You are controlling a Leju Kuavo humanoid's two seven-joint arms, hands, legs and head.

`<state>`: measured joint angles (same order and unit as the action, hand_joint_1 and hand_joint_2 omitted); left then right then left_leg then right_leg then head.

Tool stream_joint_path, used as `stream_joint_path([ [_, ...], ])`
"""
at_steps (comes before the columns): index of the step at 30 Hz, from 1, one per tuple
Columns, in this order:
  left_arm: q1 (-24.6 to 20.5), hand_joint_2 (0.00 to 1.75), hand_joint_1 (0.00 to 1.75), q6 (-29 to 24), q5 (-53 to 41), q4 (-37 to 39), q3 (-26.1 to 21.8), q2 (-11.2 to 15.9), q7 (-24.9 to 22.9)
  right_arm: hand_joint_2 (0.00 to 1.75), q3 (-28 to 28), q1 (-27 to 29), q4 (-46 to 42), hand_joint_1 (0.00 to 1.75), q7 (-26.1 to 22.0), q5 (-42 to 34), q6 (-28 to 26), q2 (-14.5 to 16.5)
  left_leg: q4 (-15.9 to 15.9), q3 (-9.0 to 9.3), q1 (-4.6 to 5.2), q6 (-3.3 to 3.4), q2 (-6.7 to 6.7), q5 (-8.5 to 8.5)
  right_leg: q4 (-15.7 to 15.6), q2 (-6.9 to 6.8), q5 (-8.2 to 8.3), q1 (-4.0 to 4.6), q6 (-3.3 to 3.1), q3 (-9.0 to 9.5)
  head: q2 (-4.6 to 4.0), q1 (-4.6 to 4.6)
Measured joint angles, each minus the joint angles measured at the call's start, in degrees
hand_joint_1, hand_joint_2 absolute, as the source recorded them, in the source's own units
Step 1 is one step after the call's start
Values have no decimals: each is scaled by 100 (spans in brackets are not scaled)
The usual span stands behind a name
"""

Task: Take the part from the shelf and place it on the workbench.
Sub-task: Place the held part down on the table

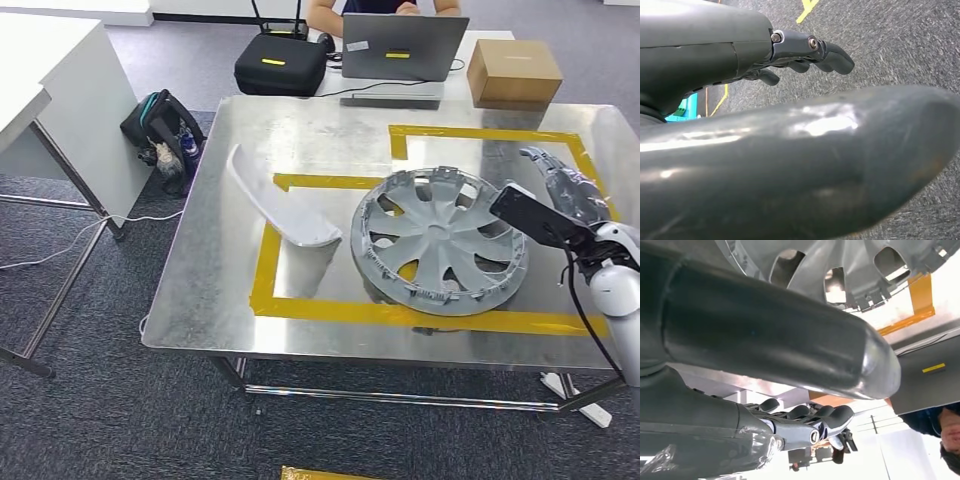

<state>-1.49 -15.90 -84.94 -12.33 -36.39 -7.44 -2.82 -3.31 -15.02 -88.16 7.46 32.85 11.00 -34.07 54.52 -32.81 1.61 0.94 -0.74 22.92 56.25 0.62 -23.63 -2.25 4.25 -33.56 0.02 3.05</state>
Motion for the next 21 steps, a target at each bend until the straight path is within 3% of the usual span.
stream_joint_path([
  [14, 4, 0, 0, -52, 6, 0, -143, -42, -21, 0, -163, 825, -682, 0, -65, 633, -387, 4, 9, -11, 6, 16, 0, 11, -22, 0, 4, -10, 10, 5, 1, -1],
  [18, 4, 0, 0, -65, 11, 0, -182, -39, -5, 0, -274, 961, -860, 0, -116, 654, -379, 9, -61, 8, 24, 152, 3, -67, -89, -3, 73, -43, 123, 18, 0, -5],
  [19, 1, 0, 0, -68, 11, 0, -187, -47, -2, 0, -299, 982, -888, 0, -126, 657, -377, 11, -129, 31, 10, 180, 12, -116, -21, -7, 3, -30, 124, -24, 0, -2],
  [21, -9, 0, 0, -69, 11, 0, -210, -62, 3, 0, -342, 1027, -925, 0, -138, 659, -373, 16, -230, 57, -23, 202, 32, -193, 487, -16, -351, -1, 103, -247, 1, 17],
])
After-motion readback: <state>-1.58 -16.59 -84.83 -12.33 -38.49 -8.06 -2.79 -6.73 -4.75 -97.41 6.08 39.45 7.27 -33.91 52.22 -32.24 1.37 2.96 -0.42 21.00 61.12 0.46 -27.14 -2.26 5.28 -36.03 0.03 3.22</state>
